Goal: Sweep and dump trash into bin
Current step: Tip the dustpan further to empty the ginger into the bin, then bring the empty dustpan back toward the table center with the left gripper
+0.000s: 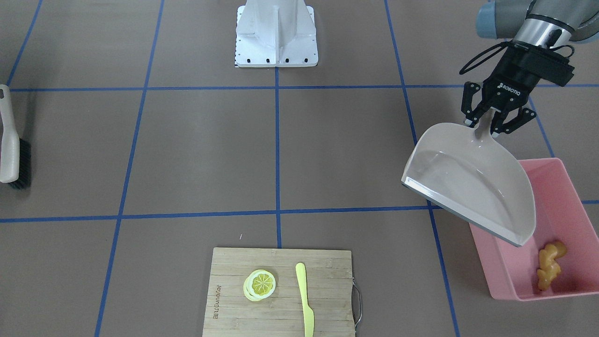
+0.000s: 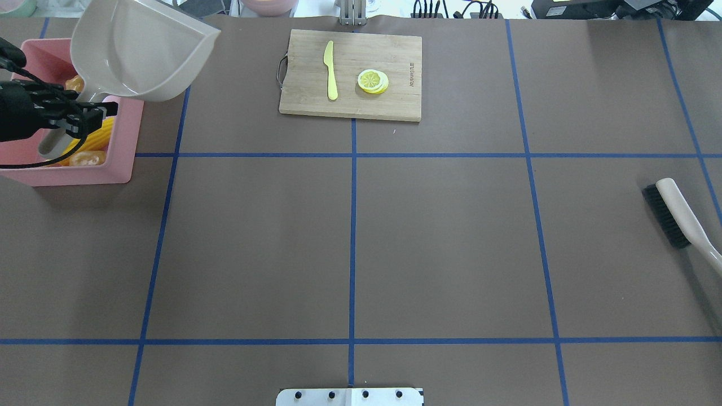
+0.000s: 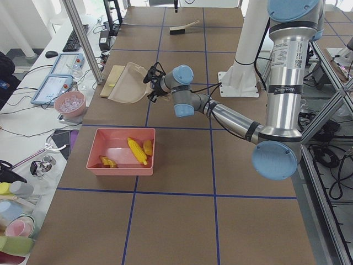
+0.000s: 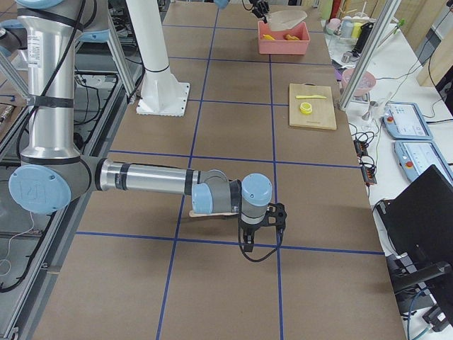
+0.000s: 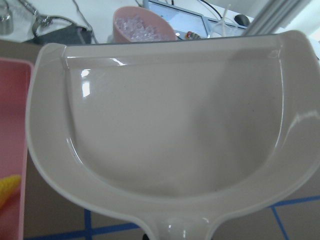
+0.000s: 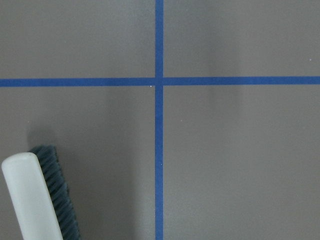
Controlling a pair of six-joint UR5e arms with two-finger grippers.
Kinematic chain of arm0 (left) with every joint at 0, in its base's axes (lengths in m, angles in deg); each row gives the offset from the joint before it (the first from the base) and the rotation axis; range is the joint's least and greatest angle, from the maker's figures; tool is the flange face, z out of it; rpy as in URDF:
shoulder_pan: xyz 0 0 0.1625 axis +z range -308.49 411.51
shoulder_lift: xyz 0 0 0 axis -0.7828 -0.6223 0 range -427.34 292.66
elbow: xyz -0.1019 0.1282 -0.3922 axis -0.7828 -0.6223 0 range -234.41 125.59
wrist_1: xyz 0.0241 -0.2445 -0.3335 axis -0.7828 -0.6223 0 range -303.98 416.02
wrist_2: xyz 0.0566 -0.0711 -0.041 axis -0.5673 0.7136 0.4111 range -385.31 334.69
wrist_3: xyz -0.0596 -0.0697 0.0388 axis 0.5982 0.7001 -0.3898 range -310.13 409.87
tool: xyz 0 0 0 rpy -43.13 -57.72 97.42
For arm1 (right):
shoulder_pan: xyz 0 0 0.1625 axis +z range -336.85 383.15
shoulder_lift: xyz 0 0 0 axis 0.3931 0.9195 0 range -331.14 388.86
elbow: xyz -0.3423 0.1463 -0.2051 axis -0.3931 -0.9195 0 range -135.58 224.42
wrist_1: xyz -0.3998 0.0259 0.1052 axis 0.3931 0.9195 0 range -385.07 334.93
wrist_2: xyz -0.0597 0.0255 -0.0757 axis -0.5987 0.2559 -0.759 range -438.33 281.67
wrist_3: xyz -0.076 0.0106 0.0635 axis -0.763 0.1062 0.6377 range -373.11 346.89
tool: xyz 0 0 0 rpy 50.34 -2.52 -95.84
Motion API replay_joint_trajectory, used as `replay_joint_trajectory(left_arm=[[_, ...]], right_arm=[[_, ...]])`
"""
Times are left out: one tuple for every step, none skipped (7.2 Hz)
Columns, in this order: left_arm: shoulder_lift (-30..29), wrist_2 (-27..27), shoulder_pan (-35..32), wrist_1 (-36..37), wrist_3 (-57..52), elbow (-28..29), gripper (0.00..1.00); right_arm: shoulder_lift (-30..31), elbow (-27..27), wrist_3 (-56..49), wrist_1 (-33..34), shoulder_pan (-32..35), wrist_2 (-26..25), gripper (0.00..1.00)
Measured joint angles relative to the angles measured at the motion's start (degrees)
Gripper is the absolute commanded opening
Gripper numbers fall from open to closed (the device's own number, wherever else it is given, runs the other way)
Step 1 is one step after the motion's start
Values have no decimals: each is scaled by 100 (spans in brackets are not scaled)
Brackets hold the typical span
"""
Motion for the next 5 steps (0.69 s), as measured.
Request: replay_joint_trajectory(left_arm=[[-40,-112,4,61,-1115,-14,0],[-107,-149,5,123,-1781,-22,0],[-166,-239,9,201,-2367,-18,0],[-216,-367,34,377,-2876,-13,0],[-297,-444,113,668,-3234,-5,0]], right_arm=[[-13,3,48,17,82,-7,100],[-3,16,198,36,149,-34,100],[6,30,337,61,199,-114,100],[17,32,400,75,219,-243,100],[29,39,421,78,225,-332,100]])
